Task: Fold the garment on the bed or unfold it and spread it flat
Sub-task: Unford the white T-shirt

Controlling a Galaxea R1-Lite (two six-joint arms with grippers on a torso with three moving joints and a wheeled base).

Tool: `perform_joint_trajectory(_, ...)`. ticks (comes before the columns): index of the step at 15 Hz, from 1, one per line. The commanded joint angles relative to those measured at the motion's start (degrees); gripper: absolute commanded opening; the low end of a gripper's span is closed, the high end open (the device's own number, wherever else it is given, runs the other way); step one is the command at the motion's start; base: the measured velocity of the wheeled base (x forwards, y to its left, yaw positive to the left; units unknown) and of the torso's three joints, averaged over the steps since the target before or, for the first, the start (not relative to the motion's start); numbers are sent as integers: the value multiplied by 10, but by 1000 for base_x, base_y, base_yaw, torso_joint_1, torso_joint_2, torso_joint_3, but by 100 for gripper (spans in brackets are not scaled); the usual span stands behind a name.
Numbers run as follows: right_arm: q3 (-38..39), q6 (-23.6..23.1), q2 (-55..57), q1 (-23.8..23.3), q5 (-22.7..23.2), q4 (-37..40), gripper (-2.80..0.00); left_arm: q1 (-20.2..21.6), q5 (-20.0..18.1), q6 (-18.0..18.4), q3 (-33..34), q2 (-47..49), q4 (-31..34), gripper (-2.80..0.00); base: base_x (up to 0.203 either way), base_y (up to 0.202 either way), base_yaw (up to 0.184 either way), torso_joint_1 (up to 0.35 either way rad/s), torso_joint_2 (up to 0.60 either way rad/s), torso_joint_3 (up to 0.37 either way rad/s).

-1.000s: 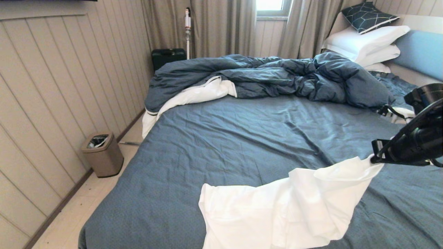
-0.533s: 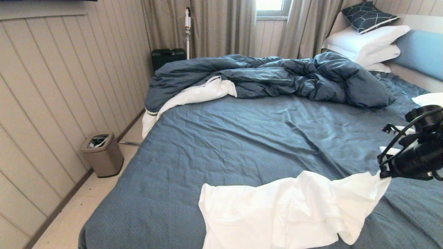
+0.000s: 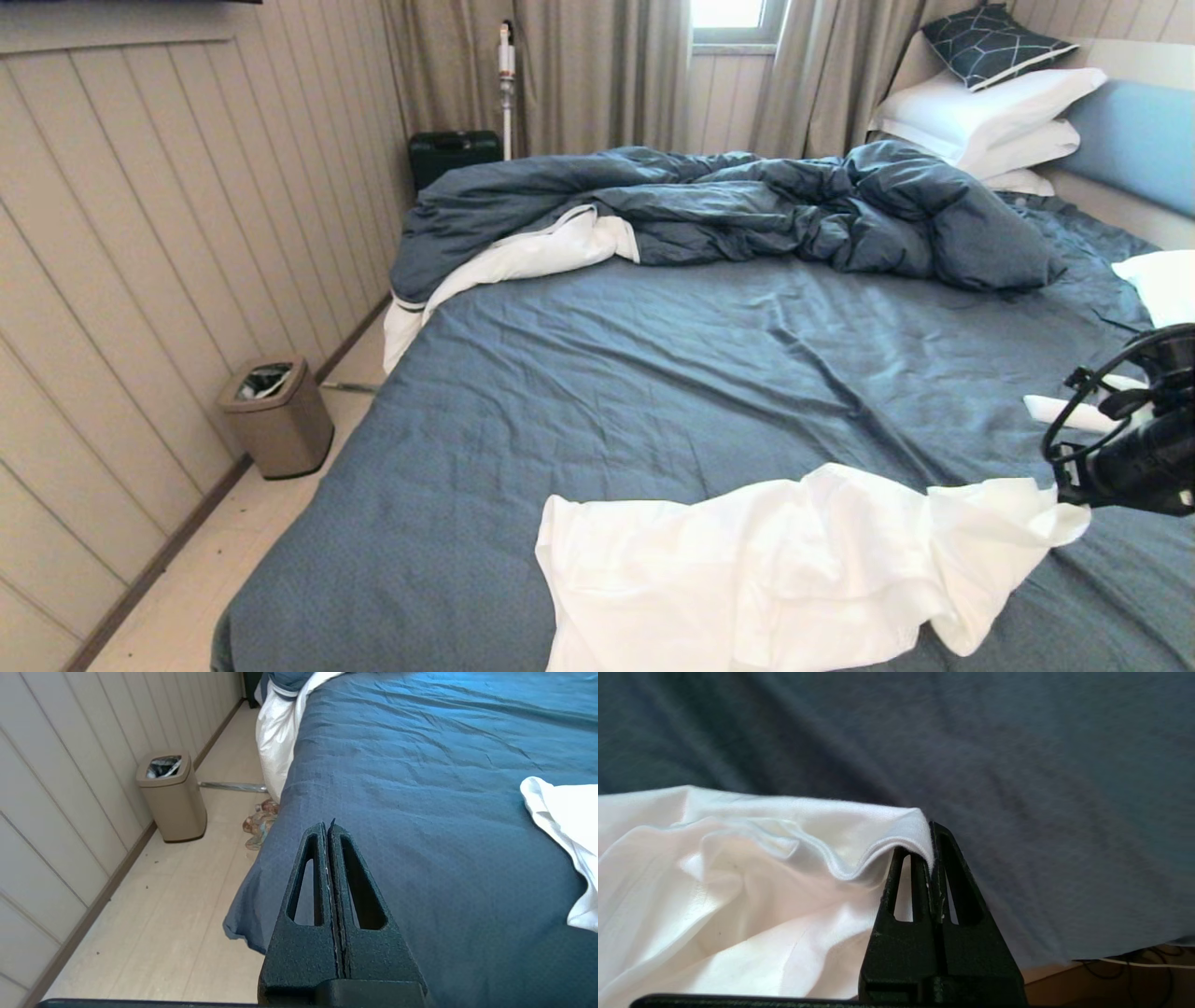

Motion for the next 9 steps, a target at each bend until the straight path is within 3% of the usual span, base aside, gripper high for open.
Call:
perform_joint_trajectory(1,-19,-15,13,-28,0,-2,-280,1,0,0,0,0,0,-280,0,0,0,0,0,0)
perform_joint_trajectory(9,-98,-91,54,-57,1,1,-280,1,0,1,0,0,0,-280,0,0,0,0,0,0)
